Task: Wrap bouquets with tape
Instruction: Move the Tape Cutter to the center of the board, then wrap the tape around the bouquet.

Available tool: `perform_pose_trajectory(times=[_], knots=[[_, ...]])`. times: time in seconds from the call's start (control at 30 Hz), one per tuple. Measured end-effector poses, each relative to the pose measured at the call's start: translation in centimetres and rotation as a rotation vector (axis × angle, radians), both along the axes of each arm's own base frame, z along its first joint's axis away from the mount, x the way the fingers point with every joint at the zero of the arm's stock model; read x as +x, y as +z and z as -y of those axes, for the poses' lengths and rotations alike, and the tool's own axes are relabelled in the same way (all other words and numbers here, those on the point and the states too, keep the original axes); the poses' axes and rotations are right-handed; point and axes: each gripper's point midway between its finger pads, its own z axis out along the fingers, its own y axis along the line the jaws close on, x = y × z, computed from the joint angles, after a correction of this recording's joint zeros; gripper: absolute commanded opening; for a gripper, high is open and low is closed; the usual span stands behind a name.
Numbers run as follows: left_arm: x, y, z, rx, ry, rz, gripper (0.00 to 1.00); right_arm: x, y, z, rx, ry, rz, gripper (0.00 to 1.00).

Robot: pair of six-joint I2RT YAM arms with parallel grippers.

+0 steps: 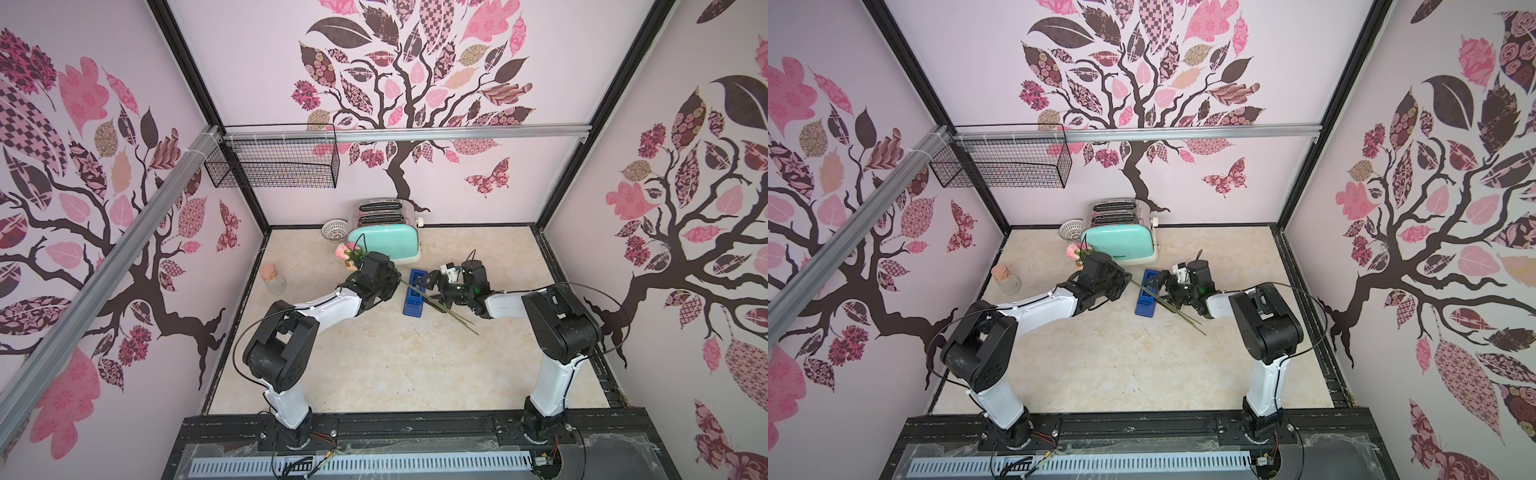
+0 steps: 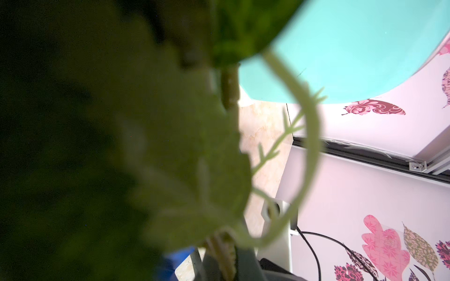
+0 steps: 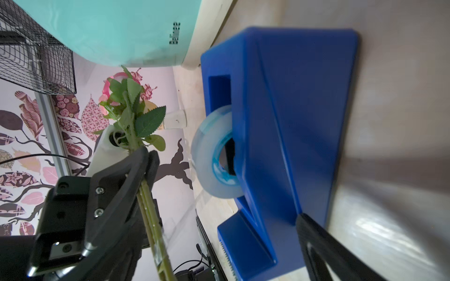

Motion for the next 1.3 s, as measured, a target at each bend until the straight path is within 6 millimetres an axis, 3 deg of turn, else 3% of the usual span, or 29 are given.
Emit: perform_pose_trajectory(times=[0.33, 0.43, 0.6, 0.73, 0.97, 1.3], knots=[[-2.7, -0.4, -4.8, 0.048, 0.020, -0.025, 0.00, -2.8, 0.8, -5.7, 0.076, 0.081, -0.018, 1.00], [-3.3, -0.4, -5.9, 0.057, 0.025, -0.025, 0.00, -3.3, 0.7, -6.5, 0.081, 0.096, -0.018, 1.00], [-3.5, -0.2, -5.6, 0.043, 0.003, -0.020, 0.00, -2.7, -0.1, -5.7, 0.020, 0.096, 0.007, 1.00], [-3.2, 0.2, -5.2, 0.023, -0.008, 0.000, 0.00, -2.0, -0.3, -3.6, -0.074, 0.092, 0.053, 1.00], [-2.7, 0.3, -4.4, -0.005, -0.032, 0.023, 0.00, -1.2, 3.6, -0.5, -0.119, 0.095, 0.209, 0.99], [-2.2, 0.4, -3.5, -0.041, -0.059, 0.047, 0.00, -3.8, 5.3, -2.1, -0.013, 0.291, 0.252, 0.67]])
